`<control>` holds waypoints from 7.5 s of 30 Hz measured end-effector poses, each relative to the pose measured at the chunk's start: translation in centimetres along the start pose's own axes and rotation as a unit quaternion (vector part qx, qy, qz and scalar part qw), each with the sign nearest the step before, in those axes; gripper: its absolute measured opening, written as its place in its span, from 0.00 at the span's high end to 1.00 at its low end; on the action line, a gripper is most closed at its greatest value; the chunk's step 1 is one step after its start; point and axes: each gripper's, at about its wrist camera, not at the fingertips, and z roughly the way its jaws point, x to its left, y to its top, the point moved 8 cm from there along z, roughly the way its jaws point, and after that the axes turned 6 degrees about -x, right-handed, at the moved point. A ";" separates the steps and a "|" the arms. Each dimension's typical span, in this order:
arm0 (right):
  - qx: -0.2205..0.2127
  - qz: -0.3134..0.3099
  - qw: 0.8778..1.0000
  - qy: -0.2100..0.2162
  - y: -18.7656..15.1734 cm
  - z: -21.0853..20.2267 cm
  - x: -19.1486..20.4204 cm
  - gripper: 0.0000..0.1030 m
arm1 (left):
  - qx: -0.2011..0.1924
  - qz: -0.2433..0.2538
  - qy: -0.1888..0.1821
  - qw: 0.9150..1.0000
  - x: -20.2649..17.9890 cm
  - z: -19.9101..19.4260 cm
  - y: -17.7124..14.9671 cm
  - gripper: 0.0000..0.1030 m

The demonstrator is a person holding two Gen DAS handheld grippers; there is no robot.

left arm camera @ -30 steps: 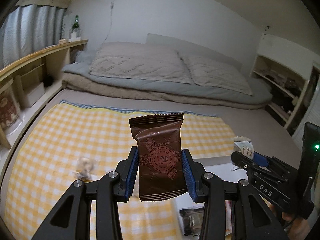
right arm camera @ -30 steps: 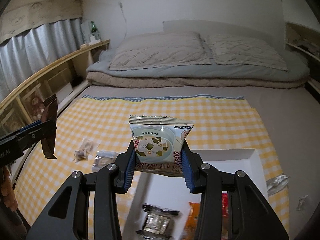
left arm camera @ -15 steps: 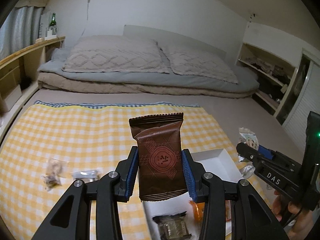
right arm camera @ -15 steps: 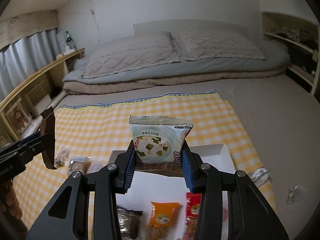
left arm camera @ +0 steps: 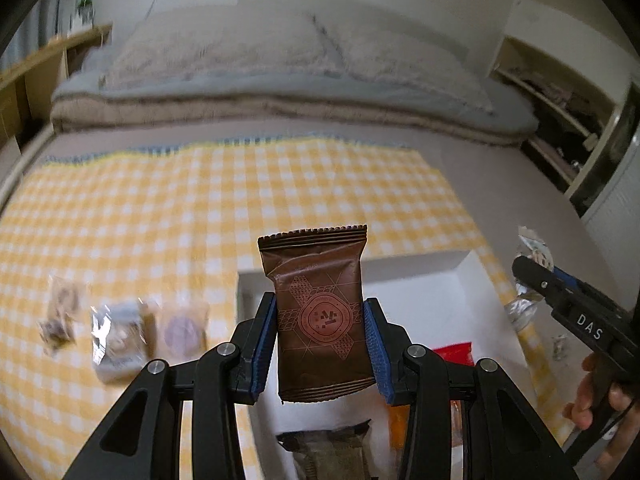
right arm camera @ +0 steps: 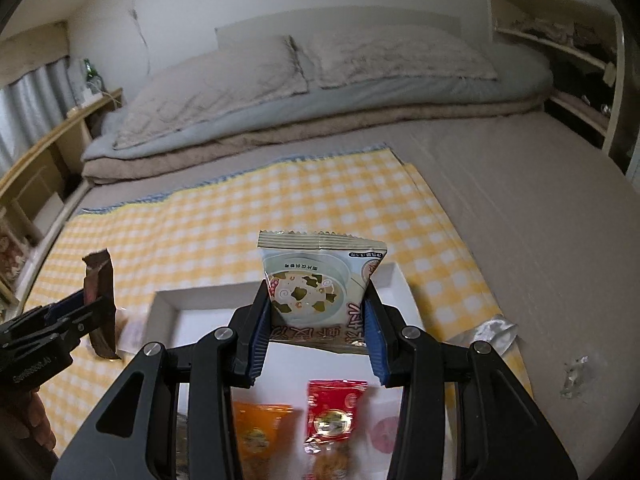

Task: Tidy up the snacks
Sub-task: 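Carry both packs into the tray and open both tools there, then withdraw both tools from the tray toward the remaining snacks, then grasp the small clear pack with the left tool while the right tool grasps the deer-printed pack, then carry both packs into the tray and open both tools there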

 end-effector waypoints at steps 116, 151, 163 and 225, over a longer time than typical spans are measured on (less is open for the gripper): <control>0.177 -0.116 0.965 0.157 -12.0 11.2 36.5 0.00 | 0.028 -0.166 0.127 0.977 31.2 -6.1 -3.8 0.20; 0.236 -0.140 0.948 0.162 -15.1 12.8 33.0 0.37 | 0.068 -0.239 0.174 0.953 31.7 4.8 -4.6 0.74; 0.144 -0.130 0.964 0.182 -9.0 8.3 31.4 0.37 | -0.003 -0.187 0.136 0.973 28.3 -3.0 -1.6 0.75; -0.020 -0.006 0.999 0.041 1.3 -1.7 2.0 0.37 | -0.024 0.046 -0.024 0.998 -3.3 -2.4 -0.2 0.75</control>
